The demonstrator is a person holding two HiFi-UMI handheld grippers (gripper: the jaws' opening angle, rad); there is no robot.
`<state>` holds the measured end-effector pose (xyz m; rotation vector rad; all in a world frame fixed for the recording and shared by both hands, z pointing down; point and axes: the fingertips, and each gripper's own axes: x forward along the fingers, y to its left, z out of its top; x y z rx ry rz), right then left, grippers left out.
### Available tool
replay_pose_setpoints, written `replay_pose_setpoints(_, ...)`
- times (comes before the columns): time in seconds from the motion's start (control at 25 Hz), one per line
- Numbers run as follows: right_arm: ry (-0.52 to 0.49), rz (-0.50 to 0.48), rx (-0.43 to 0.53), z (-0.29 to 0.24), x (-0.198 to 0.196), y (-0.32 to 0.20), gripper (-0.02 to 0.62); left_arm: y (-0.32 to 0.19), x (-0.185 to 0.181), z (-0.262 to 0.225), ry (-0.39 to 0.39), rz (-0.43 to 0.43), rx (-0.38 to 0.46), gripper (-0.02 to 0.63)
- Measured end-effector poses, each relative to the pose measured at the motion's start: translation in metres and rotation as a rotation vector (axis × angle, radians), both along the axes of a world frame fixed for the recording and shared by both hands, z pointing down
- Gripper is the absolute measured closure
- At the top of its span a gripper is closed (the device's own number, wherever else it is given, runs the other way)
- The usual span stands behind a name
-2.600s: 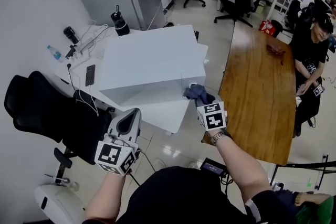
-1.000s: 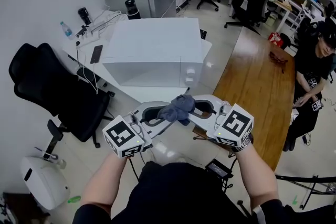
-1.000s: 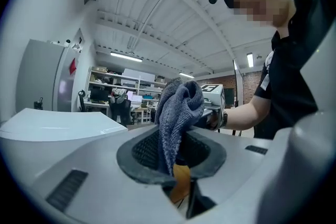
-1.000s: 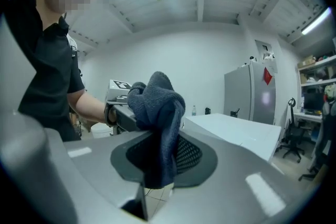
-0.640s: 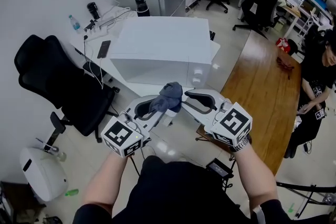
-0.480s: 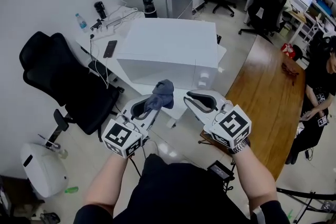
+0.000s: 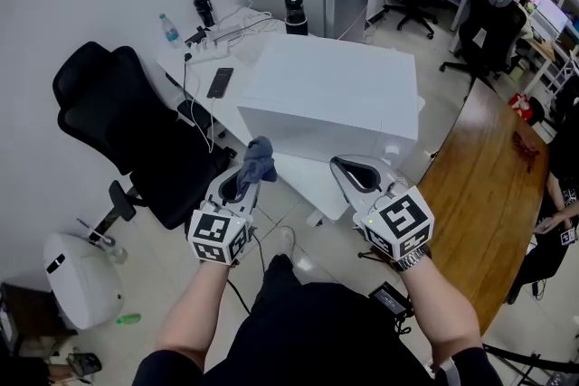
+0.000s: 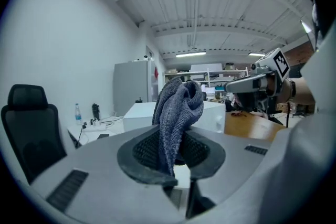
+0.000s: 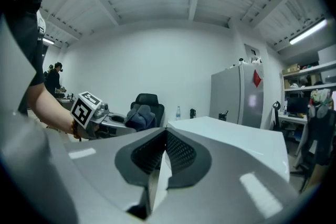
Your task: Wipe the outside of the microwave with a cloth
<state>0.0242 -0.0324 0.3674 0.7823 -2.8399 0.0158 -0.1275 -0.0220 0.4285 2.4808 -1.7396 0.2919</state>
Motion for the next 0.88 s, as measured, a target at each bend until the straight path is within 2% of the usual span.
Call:
replay_pose_setpoints(0.24, -0.04, 0.06, -0.008, -0.008, -0.021, -0.047, 0.595, -0.041, -0.072, 0.035, 0.024, -0.142, -0.056, 0.526)
replay_pose_setpoints(0.48, -0.072, 0.15, -0.009, -0.012, -0.039, -0.101, 0.595, -0.087, -0.119, 0.073, 0.043, -0.166, -0.125, 0.526)
replay_pose_setpoints(0.64, -0.101, 0.213, -0.015, -0.017, -0.043, -0.135, 0.595, -0.12, -0.127, 0.091, 0.047, -0.109, -0.152, 0.526)
replay_pose_setpoints(0.88, -0.108, 0.255, -0.025, -0.016, -0.056, -0.173, 0.595, -0.151, -0.117, 0.114, 0.068, 0.06, -0.198, 0.526)
